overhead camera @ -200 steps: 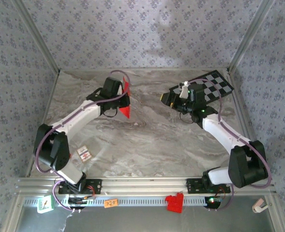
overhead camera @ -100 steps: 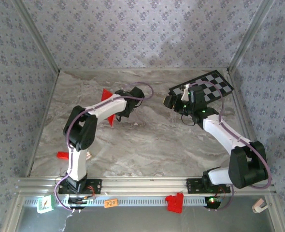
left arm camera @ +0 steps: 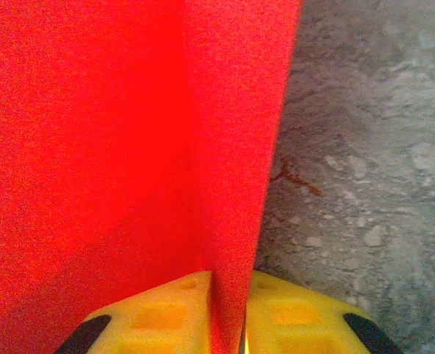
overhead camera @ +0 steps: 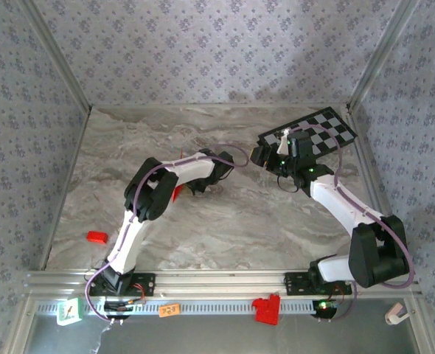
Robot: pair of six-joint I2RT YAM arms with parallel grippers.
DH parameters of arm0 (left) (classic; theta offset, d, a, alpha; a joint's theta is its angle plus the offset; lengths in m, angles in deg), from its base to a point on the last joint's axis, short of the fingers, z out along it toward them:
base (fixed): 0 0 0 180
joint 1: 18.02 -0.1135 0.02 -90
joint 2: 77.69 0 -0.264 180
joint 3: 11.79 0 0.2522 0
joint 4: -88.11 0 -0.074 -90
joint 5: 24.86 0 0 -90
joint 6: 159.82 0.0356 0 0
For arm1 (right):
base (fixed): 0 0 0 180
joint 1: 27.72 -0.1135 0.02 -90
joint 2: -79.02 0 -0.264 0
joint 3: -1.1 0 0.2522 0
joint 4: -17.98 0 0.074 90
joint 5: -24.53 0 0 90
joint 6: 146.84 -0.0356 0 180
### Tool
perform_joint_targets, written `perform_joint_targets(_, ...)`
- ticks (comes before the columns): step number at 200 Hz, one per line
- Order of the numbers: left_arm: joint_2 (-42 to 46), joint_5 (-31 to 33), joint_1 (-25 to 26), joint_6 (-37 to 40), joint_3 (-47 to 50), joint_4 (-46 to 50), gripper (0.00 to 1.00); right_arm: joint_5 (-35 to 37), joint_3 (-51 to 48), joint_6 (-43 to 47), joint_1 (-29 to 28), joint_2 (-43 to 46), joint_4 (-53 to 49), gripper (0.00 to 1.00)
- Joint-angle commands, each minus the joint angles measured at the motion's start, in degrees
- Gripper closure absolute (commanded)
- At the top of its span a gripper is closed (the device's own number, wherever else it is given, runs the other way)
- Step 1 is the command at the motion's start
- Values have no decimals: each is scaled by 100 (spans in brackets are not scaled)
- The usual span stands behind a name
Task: Fold a paper plane with a square sheet of paper (pick it up from the middle)
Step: Turn over the paper at the center of the table.
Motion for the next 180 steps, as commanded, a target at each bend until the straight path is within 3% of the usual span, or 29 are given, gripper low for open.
perform_joint_targets(1, -64, -68, 59, -264, -203, 317, 80, -24, -66, -26, 32, -81, -45, 40)
perform_joint_targets(87, 266, -1001, 257, -510, -270, 156, 69, -3, -63, -102, 32, -168, -22, 40)
perform_joint_targets(127, 787, -2205, 363, -991, -5, -245, 60, 285, -161, -259, 95, -86, -26, 39)
perform_joint_targets(180, 1363, -3534, 667, -1249, 358, -1007, 57, 609, -413, -490, 309, 181, 58, 37)
